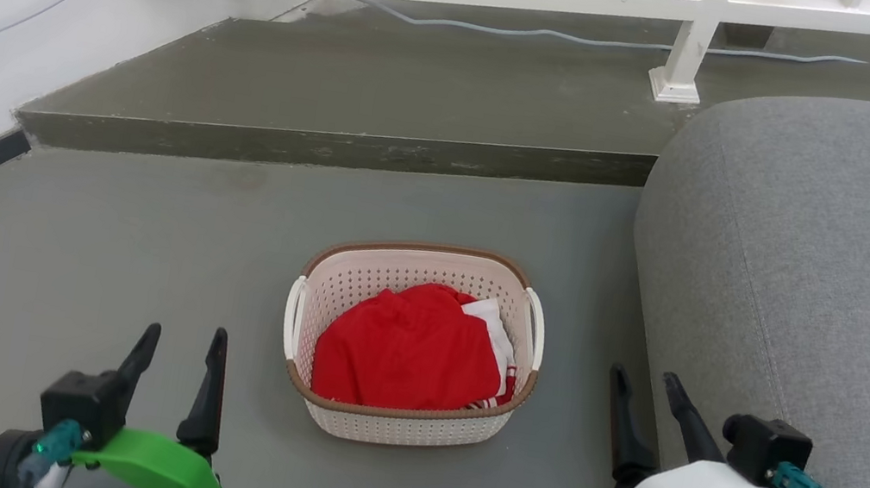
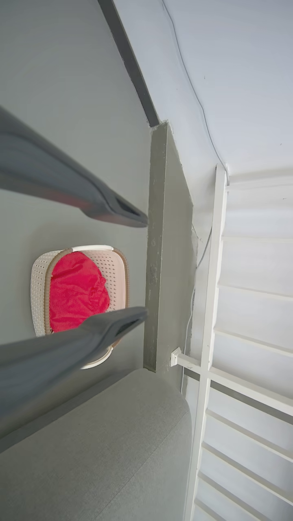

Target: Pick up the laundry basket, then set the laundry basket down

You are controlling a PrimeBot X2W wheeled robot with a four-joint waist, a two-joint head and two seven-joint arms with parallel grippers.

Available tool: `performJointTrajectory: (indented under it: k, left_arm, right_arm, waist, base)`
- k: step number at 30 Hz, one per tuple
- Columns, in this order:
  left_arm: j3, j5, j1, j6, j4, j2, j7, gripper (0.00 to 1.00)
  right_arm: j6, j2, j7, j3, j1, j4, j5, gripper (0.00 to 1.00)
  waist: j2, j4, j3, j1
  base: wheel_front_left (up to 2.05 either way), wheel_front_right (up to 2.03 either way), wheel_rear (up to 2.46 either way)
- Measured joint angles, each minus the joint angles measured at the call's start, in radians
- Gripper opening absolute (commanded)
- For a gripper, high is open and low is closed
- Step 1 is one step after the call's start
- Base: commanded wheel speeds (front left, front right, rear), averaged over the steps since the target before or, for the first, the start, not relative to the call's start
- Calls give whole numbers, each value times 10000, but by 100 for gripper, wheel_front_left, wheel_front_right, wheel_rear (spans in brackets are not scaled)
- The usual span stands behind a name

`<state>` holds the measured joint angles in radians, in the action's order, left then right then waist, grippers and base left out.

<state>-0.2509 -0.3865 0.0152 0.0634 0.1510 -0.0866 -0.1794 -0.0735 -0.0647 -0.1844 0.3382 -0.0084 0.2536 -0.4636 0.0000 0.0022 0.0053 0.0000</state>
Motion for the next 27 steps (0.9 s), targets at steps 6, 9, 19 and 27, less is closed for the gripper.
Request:
performJointTrajectory:
  k: [6, 9, 19, 27]
  left_arm:
    - [-113, 606, 206, 107, -21, -4, -173, 100]
    - [-161, 953, 273, 176, -35, -6, -268, 100]
    - [-414, 2105, 407, 357, -167, -21, -627, 100]
    - [-468, 2383, 485, 428, -196, -10, -723, 100]
  right_arm:
    - [-92, 2, -107, 228, 22, -46, 619, 100]
    - [-190, 2, -221, 355, 33, -61, 1037, 100]
    - [-430, 4, -545, 807, 122, -205, 2397, 100]
    - [-504, 10, -660, 915, 123, -259, 2811, 100]
  waist:
    - [0, 3, -28, 0]
    - [0, 4, -42, 0]
    - [0, -1, -27, 0]
    - [0, -18, 11, 0]
  base:
    - [0, 0, 0]
    - [0, 0, 0]
    - [0, 0, 0]
    - [0, 0, 0]
